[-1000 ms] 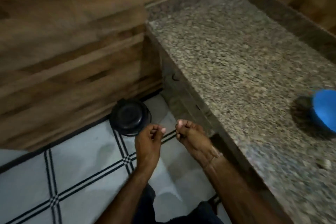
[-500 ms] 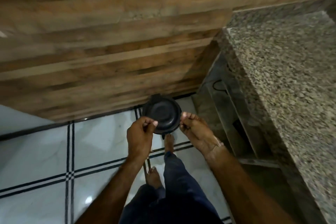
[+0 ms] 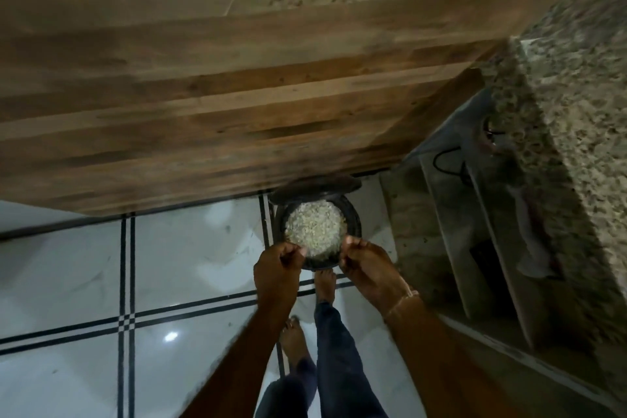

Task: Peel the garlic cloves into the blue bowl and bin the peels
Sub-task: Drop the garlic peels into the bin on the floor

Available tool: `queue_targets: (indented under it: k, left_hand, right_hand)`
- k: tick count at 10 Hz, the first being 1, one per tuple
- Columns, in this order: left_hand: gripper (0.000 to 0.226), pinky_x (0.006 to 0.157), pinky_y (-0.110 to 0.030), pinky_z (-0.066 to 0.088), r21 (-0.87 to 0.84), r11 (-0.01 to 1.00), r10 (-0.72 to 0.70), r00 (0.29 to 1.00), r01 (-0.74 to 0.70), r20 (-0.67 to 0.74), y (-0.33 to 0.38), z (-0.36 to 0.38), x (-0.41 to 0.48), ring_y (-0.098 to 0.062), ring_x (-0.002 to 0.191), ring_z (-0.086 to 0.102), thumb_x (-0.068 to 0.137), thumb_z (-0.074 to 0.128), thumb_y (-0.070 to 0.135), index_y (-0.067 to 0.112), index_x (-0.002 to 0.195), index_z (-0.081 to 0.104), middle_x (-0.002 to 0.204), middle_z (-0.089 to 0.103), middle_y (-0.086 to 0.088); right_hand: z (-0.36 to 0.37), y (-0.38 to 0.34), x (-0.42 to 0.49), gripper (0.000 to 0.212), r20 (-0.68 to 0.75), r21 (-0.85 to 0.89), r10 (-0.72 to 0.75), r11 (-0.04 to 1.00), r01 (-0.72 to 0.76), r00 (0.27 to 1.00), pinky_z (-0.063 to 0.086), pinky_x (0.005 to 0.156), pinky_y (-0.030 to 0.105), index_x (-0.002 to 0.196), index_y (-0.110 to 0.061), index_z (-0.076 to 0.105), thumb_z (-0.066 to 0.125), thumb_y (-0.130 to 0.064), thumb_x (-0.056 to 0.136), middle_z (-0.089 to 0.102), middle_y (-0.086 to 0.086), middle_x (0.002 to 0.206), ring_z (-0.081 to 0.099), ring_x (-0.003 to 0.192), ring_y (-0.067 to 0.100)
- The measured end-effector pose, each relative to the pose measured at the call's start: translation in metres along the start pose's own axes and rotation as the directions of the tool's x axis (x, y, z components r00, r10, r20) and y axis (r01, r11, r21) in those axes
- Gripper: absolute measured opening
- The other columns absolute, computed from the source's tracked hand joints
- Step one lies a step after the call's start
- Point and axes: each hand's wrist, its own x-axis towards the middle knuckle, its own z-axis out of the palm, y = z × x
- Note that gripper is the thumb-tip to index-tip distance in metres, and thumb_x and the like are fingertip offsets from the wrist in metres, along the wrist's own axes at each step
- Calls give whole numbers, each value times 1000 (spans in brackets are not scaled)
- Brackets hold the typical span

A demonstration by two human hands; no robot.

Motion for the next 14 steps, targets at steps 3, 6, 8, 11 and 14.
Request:
queue_targets:
  k: [3,6,8,11,14]
  left_hand:
    - [25,57,-22,44,-85,906,-418,909,415,-9,-69,109,141,-21,78,66,100,66,26,3,106,74,95,74,-9]
    - [24,38,-13,41,-154,798,-580,812,583,63,-104,145,183,-18,63,60,93,74,8,-8,109,68,80,65,-9]
    - [29,83,-33,55,-201,847,-476,871,491,124,-83,159,174,-33,112,65,103,60,19,17,133,64,133,65,-16]
    - [21,81,-29,51,-386,658,-431,743,647,512,-44,135,122,-10,95,63,102,58,30,19,120,60,115,65,0]
    - [47,118,-37,39,151,984,52,957,-99,285,43,67,-22,-22,141,48,103,60,34,24,148,53,155,50,-4]
  right_hand:
    - [-2,46,205,29,-199,-232,41,969,-88,979,47,41,19,72,-9,59,67,-3,99,57,6,62,51,55,16]
    - [-24,82,281,31,-268,-259,5,963,-77,963,59,49,29,64,-5,64,75,12,87,65,3,51,63,55,24]
    - [-19,86,272,29,-182,-484,-14,872,-77,983,57,63,31,79,-9,64,53,-7,106,61,4,67,58,75,26]
    - [-26,73,184,41,-43,79,144,987,-140,989,49,97,27,151,-18,48,49,-26,111,48,12,156,52,137,29]
    - [-69,25,-13,36,-26,-336,-386,872,355,922,42,76,-4,144,-21,58,51,-26,110,61,-8,134,58,128,12]
